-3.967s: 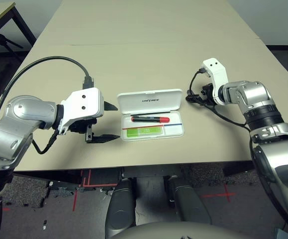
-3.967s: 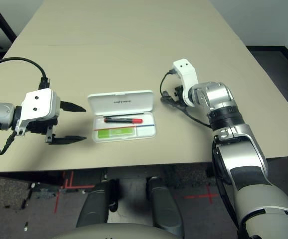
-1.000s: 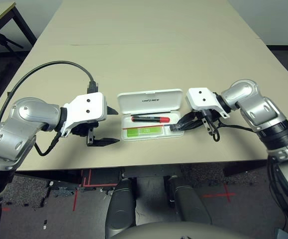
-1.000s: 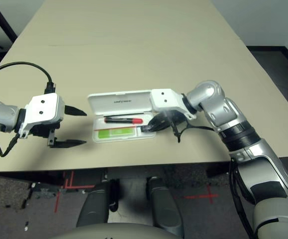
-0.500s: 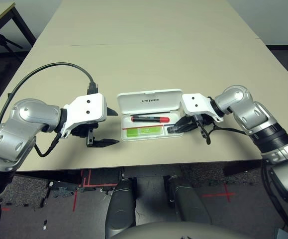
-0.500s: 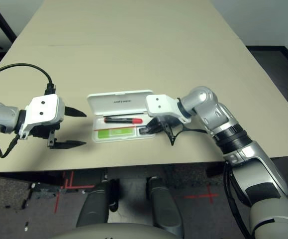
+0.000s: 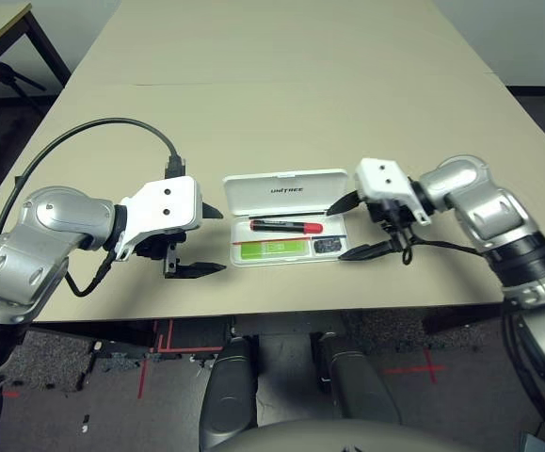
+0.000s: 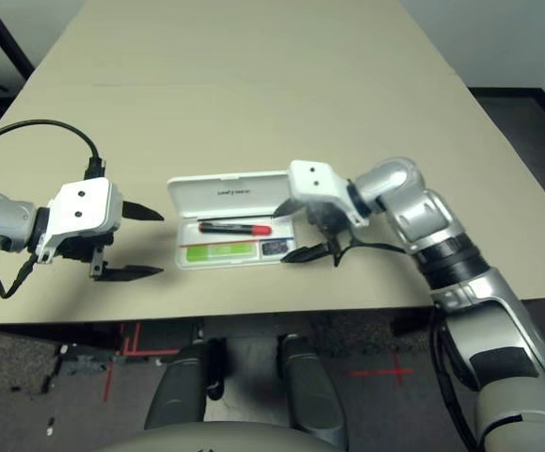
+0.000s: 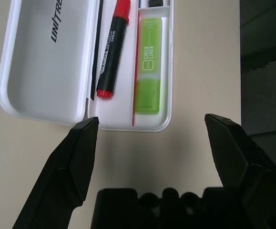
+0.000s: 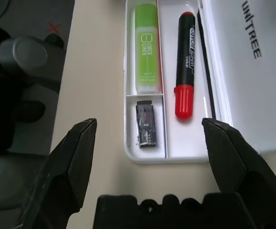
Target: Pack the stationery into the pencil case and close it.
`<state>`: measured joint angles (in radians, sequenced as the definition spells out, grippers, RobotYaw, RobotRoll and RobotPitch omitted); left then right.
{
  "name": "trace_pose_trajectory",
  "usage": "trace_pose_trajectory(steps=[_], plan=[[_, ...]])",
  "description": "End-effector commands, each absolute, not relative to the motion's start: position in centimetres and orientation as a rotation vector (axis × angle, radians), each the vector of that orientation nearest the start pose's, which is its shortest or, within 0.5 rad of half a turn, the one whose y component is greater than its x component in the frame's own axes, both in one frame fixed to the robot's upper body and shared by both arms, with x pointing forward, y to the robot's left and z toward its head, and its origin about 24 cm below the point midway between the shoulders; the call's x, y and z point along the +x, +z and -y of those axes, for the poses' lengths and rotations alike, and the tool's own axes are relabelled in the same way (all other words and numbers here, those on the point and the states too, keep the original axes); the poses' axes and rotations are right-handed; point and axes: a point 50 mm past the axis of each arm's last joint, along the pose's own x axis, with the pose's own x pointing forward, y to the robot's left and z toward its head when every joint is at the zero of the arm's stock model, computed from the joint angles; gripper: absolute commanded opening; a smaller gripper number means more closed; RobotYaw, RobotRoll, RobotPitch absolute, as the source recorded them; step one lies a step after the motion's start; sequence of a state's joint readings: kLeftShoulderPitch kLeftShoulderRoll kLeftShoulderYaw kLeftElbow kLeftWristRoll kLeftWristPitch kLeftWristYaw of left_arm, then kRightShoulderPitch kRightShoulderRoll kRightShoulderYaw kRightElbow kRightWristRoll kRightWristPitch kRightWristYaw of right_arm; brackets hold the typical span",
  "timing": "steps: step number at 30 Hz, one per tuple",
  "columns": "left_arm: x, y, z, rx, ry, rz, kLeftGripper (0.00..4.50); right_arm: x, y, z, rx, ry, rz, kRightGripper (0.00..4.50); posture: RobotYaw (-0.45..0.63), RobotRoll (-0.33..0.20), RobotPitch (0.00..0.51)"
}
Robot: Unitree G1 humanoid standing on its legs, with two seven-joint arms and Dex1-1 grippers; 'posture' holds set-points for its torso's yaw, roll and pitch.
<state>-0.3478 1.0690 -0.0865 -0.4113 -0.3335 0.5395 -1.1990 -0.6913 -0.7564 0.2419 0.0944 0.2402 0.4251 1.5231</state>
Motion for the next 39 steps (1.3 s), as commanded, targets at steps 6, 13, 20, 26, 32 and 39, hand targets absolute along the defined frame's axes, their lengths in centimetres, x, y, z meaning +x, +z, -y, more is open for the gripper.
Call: trace_pose_trajectory(steps=[6, 13, 20, 26, 32, 39], plan=[[24.3, 18.7, -20.7, 0.762, -1.212, -0.394, 4.5, 28.6, 19.7, 22.3, -0.435, 1.332, -0.338, 4.46, -0.06, 0.0, 0.137], [24.6, 18.5, -20.9, 0.753, -1.205, -0.401, 4.5, 26.7, 19.5, 24.8, -0.384, 1.229, -0.367, 4.46, -0.08, 0.0, 0.124], [25.1, 18.4, -21.3, 0.75, -1.193, -0.403, 4.5, 25.7, 19.2, 26.1, -0.364, 1.165, -0.393, 4.46, -0.09, 0.0, 0.122], [25.5, 18.2, -21.6, 0.749, -1.177, -0.415, 4.5, 25.7, 19.4, 25.9, -0.368, 1.178, -0.407, 4.46, -0.09, 0.0, 0.124], [27.6, 18.0, -23.8, 0.812, -0.934, -0.471, 4.12, 26.1, 19.7, 25.4, -0.386, 1.199, -0.403, 4.5, -0.08, 0.0, 0.131], [29.7, 17.5, -25.3, 0.808, -0.761, -0.473, 1.52, 26.3, 19.6, 25.1, -0.402, 1.209, -0.407, 4.5, -0.08, 0.0, 0.132]])
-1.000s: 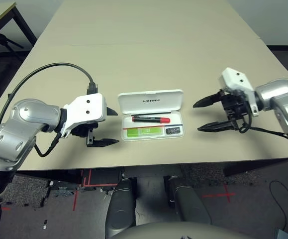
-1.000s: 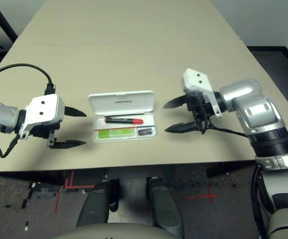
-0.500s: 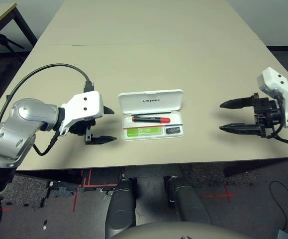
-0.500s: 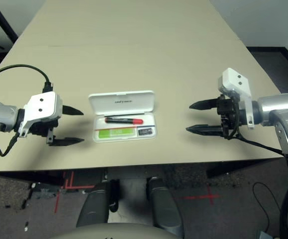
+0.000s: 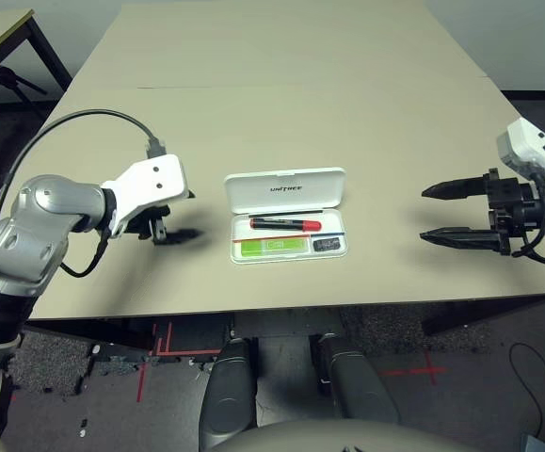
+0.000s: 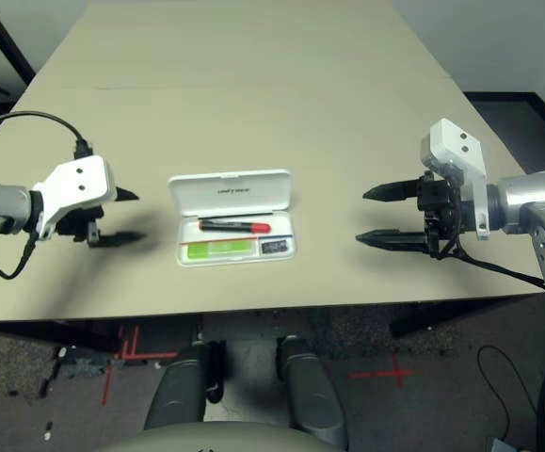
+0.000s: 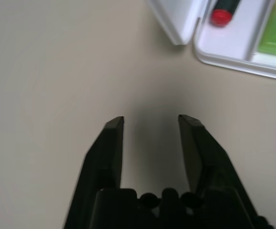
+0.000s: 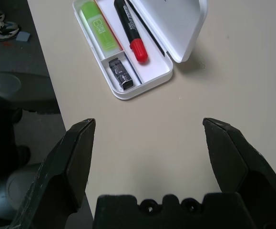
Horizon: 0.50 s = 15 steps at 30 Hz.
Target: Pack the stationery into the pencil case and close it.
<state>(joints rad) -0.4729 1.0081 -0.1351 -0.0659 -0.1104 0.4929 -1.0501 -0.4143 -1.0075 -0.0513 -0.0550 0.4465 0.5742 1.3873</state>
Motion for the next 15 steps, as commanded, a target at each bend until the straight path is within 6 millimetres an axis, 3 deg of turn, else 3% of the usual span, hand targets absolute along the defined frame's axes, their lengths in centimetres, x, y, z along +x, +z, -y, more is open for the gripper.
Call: trace_pose_trajectory(steps=[1, 4, 9, 15], plan=[[30.2, 17.3, -25.5, 0.803, -0.721, -0.47, 1.18, 26.4, 19.6, 25.0, -0.403, 1.21, -0.407, 4.5, -0.08, 0.0, 0.132], [31.6, 17.2, -26.0, 0.765, -0.597, -0.454, 0.03, 26.4, 19.5, 24.8, -0.407, 1.215, -0.406, 4.5, -0.08, 0.0, 0.133], [32.7, 16.9, -26.3, 0.797, -0.536, -0.457, 0.03, 26.4, 19.6, 24.7, -0.411, 1.217, -0.405, 4.5, -0.09, 0.0, 0.134], [33.9, 17.0, -23.9, 0.76, -0.577, -0.377, 0.03, 26.3, 19.6, 24.7, -0.414, 1.216, -0.406, 4.5, -0.1, 0.0, 0.134]])
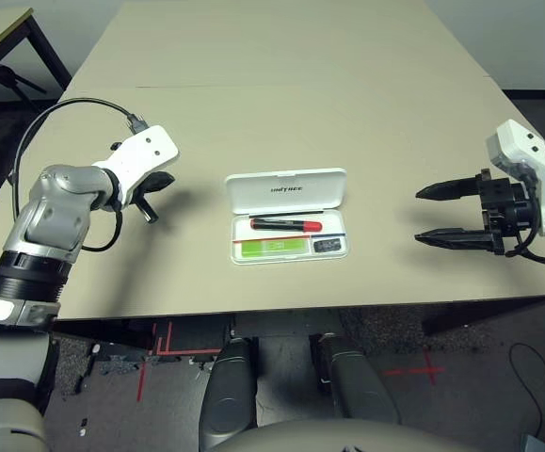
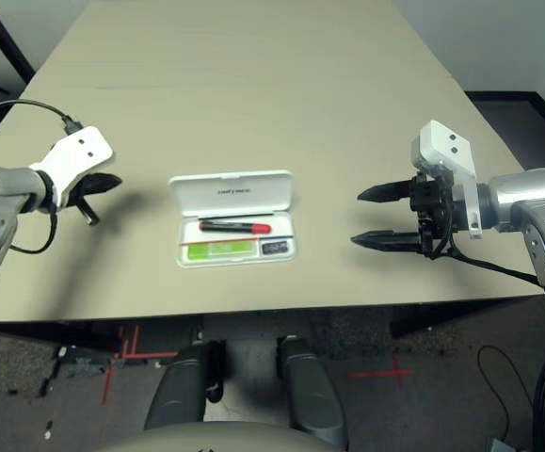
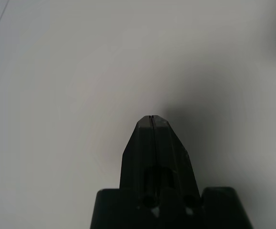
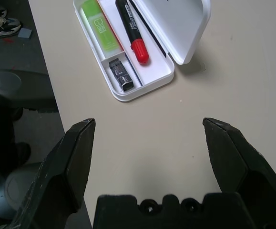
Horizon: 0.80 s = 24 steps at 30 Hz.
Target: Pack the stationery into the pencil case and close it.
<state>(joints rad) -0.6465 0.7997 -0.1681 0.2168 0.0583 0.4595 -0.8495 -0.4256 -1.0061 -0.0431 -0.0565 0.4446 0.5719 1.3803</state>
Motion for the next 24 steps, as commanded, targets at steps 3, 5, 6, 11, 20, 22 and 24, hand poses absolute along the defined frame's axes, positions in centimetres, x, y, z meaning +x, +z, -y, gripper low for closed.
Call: trace_pose_trajectory(steps=[3, 5, 6, 11, 20, 22, 24], plan=[[34.1, 17.0, -23.2, 0.75, -0.602, -0.368, 0.03, 26.4, 19.6, 24.8, -0.416, 1.216, -0.406, 4.5, -0.1, 0.0, 0.132], [34.1, 16.9, -23.2, 0.752, -0.611, -0.378, 0.03, 26.4, 19.6, 24.8, -0.418, 1.216, -0.404, 4.5, -0.1, 0.0, 0.132], [34.0, 16.8, -23.4, 0.758, -0.608, -0.395, 0.03, 26.4, 19.6, 24.8, -0.418, 1.216, -0.404, 4.5, -0.1, 0.0, 0.132], [33.1, 16.7, -25.0, 0.795, -0.588, -0.459, 0.03, 26.4, 19.5, 24.7, -0.419, 1.219, -0.401, 4.5, -0.1, 0.0, 0.132], [33.9, 16.6, -23.1, 0.752, -0.629, -0.38, 0.03, 26.8, 19.2, 24.5, -0.424, 1.226, -0.399, 4.5, -0.09, 0.0, 0.13], [34.1, 16.3, -22.2, 0.741, -0.652, -0.367, 0.03, 26.8, 19.2, 24.5, -0.425, 1.227, -0.398, 4.5, -0.09, 0.0, 0.13], [34.3, 16.0, -21.3, 0.725, -0.675, -0.357, 0.03, 26.8, 19.2, 24.5, -0.426, 1.228, -0.398, 4.5, -0.09, 0.0, 0.13]])
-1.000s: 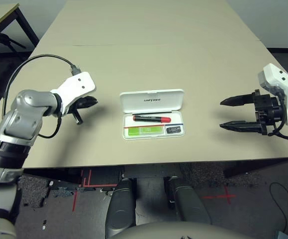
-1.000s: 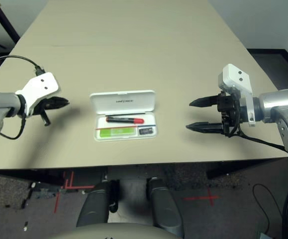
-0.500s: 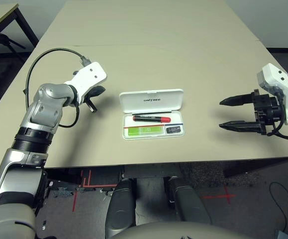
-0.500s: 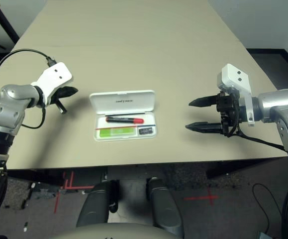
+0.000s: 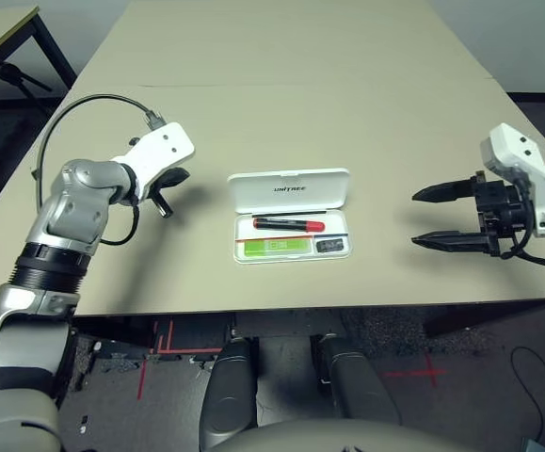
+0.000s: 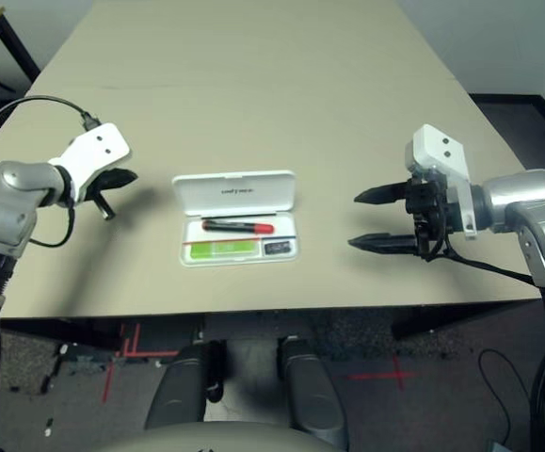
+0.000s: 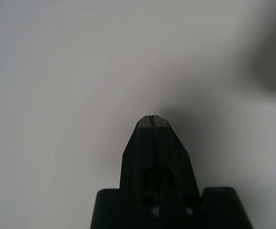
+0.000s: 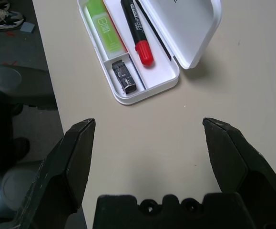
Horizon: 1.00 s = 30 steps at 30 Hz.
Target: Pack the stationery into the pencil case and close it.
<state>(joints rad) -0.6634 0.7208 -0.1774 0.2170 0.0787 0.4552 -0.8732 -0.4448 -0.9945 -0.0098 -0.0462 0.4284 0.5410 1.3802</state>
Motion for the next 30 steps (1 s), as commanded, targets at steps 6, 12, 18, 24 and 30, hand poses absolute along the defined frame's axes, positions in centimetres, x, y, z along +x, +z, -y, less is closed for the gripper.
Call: trace_pose_trajectory(steps=[6, 12, 18, 24, 30], plan=[[34.4, 16.0, -19.1, 0.662, -0.757, -0.317, 0.03, 26.7, 19.2, 24.6, -0.43, 1.222, -0.403, 4.5, -0.1, 0.0, 0.129], [33.8, 16.4, -17.9, 0.632, -0.844, -0.296, 0.03, 26.5, 19.1, 24.8, -0.432, 1.212, -0.411, 4.5, -0.1, 0.0, 0.129], [32.4, 16.8, -16.7, 0.614, -0.974, -0.291, 0.03, 26.5, 19.0, 24.9, -0.431, 1.204, -0.417, 4.5, -0.1, 0.0, 0.13], [31.1, 16.6, -15.8, 0.598, -1.081, -0.302, 0.03, 26.5, 18.9, 24.9, -0.431, 1.206, -0.421, 4.5, -0.1, 0.0, 0.131], [30.2, 15.6, -14.8, 0.624, -1.139, -0.32, 0.03, 26.6, 18.6, 25.0, -0.444, 1.2, -0.436, 4.5, -0.1, 0.0, 0.136]])
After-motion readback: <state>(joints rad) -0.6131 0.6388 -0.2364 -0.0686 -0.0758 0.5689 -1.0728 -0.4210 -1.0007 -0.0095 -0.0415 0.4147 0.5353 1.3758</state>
